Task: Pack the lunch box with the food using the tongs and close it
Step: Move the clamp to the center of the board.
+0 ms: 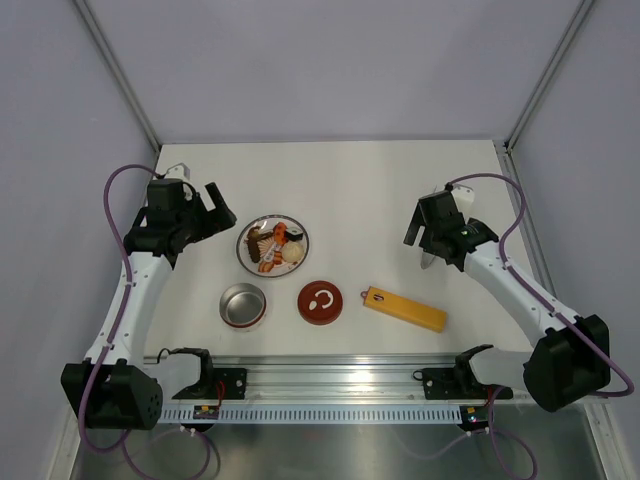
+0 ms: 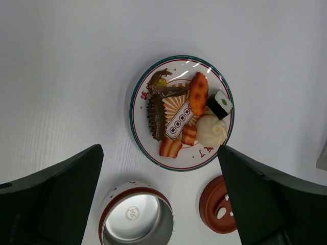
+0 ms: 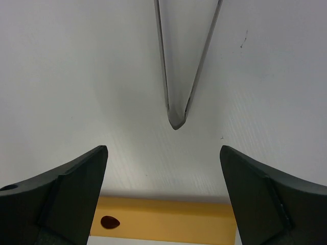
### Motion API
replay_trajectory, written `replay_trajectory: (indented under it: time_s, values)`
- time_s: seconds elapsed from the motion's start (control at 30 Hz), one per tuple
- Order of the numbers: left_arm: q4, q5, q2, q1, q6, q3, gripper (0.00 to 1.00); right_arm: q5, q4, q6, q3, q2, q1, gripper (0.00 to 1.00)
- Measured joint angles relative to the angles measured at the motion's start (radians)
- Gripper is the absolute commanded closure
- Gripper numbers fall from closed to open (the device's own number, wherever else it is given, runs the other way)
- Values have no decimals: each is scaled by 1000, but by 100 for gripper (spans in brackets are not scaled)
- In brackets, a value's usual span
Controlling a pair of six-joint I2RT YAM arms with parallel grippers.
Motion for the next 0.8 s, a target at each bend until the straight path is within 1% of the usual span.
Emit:
replay_trajectory:
  time_s: [0.57,0.73,0.8]
  values:
    - [-12,18,-1,-7,3,0,1,-17,11,2,-23,-1,0,1]
    - [-15,18,7,-13,2,0,1,10,-2,-2,-3,48,-5,1]
    - [-16,18,12,-17,2,0,1,1,-1,-10,6,80,-25,0]
